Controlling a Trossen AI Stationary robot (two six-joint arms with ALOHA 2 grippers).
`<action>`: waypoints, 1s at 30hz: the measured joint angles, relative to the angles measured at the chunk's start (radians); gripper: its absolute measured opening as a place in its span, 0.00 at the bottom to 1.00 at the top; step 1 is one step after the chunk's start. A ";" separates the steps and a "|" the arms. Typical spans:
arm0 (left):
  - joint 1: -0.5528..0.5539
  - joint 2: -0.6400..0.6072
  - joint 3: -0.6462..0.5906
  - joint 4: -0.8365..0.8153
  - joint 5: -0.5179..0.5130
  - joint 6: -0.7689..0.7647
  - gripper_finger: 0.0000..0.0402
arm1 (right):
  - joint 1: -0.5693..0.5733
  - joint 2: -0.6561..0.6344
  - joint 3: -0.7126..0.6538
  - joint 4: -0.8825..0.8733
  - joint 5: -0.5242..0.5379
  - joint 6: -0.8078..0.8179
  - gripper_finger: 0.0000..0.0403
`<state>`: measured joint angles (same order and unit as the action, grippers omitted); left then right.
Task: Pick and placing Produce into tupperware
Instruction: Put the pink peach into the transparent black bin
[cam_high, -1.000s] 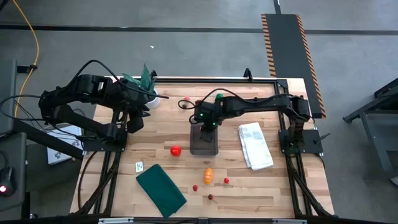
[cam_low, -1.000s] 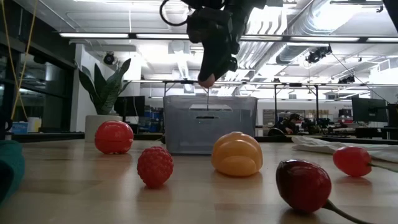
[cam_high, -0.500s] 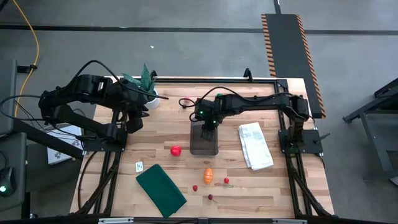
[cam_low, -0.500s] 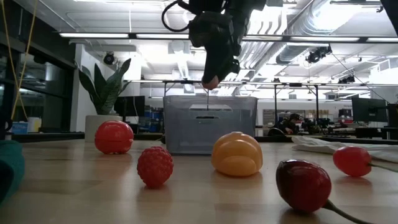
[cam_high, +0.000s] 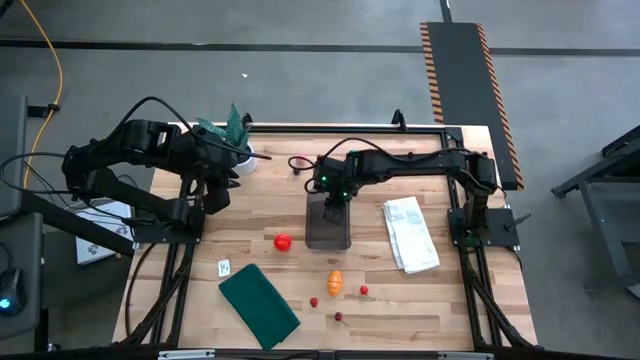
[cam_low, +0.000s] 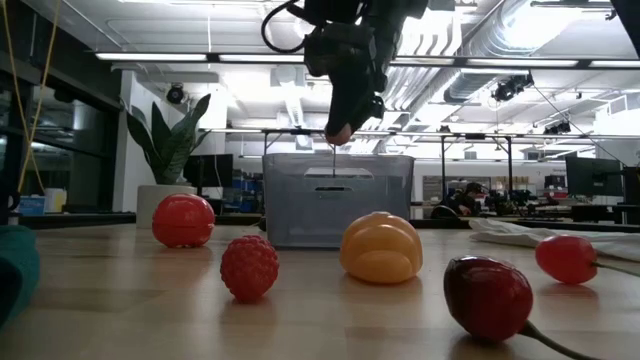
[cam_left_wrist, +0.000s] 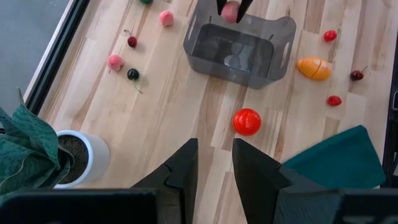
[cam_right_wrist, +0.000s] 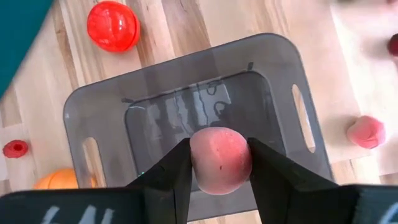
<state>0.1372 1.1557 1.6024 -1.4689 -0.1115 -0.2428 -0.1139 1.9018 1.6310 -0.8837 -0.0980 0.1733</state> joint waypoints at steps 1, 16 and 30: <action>0.000 0.000 0.000 0.000 0.000 0.000 0.22 | -0.005 0.000 0.000 0.001 0.005 -0.003 0.29; 0.000 0.000 0.000 0.001 0.000 -0.029 0.22 | -0.021 0.021 -0.001 0.016 -0.008 -0.059 0.29; 0.000 0.000 0.000 0.003 -0.004 -0.047 0.22 | -0.024 0.038 -0.002 0.035 -0.008 -0.096 0.29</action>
<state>0.1372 1.1553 1.6024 -1.4662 -0.1157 -0.2894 -0.1375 1.9395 1.6295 -0.8487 -0.1060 0.0776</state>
